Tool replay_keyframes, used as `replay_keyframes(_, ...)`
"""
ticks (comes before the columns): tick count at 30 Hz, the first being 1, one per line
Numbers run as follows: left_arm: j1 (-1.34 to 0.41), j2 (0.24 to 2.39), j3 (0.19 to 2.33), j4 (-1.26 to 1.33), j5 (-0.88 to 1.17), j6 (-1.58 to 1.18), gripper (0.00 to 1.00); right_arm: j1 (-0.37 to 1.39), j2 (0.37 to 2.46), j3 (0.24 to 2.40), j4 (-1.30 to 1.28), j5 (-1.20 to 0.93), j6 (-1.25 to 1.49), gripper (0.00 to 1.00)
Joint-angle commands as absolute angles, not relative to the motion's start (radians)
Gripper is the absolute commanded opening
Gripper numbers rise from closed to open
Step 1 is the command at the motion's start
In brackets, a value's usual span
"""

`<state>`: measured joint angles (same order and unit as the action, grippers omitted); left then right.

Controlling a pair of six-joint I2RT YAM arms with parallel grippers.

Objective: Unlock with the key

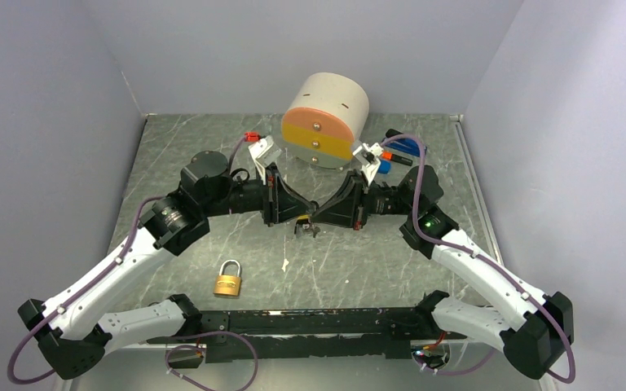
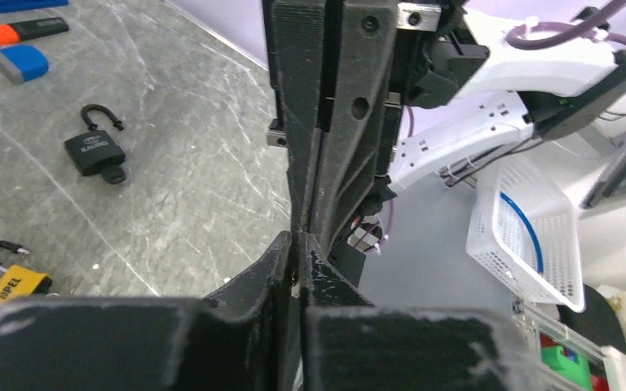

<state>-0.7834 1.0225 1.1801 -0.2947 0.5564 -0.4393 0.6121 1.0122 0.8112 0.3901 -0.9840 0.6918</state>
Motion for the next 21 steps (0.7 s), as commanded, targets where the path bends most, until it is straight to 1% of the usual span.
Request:
replay_keyframes(1,-0.787,0.987,1.193,-0.27,0.444,-0.466,0.32,0.611,0.979,0.811,0.388,-0.915,0.651,0.0)
replay_keyframes(2,-0.787,0.983,1.197,-0.289,0.39,-0.473,0.41,0.612,0.974,0.808,0.371,-0.897,0.641,0.0)
replay_keyframes(3,-0.787,0.977,1.201,-0.312,0.33,-0.479,0.69,0.612,0.969,0.804,0.356,-0.877,0.63,0.0)
replay_keyframes(4,-0.786,0.965,1.203,-0.352,0.232,-0.495,0.86,0.611,0.961,0.8,0.33,-0.855,0.617,0.0)
replay_keyframes(5,-0.787,0.958,1.205,-0.393,0.116,-0.518,0.93,0.61,0.955,0.798,0.309,-0.826,0.6,0.0)
replay_keyframes(7,-0.787,0.955,1.216,-0.522,-0.128,-0.589,0.94,0.61,0.942,0.786,0.282,-0.789,0.58,0.0)
replay_keyframes(9,-0.787,0.976,1.241,-0.703,-0.346,-0.695,0.94,0.608,0.933,0.772,0.262,-0.766,0.569,0.0)
replay_keyframes(12,-0.786,1.032,1.282,-0.98,-0.547,-0.903,0.94,0.608,0.925,0.763,0.219,-0.739,0.547,0.0)
replay_keyframes(16,-0.785,1.097,1.244,-1.224,-0.589,-1.114,0.94,0.609,0.923,0.756,0.176,-0.714,0.52,0.0)
replay_keyframes(18,-0.785,1.104,1.167,-1.241,-0.55,-1.181,0.94,0.608,0.928,0.756,0.161,-0.71,0.514,0.0)
replay_keyframes(21,-0.772,1.111,1.03,-1.183,-0.443,-1.238,0.94,0.608,0.937,0.755,0.154,-0.709,0.512,0.0)
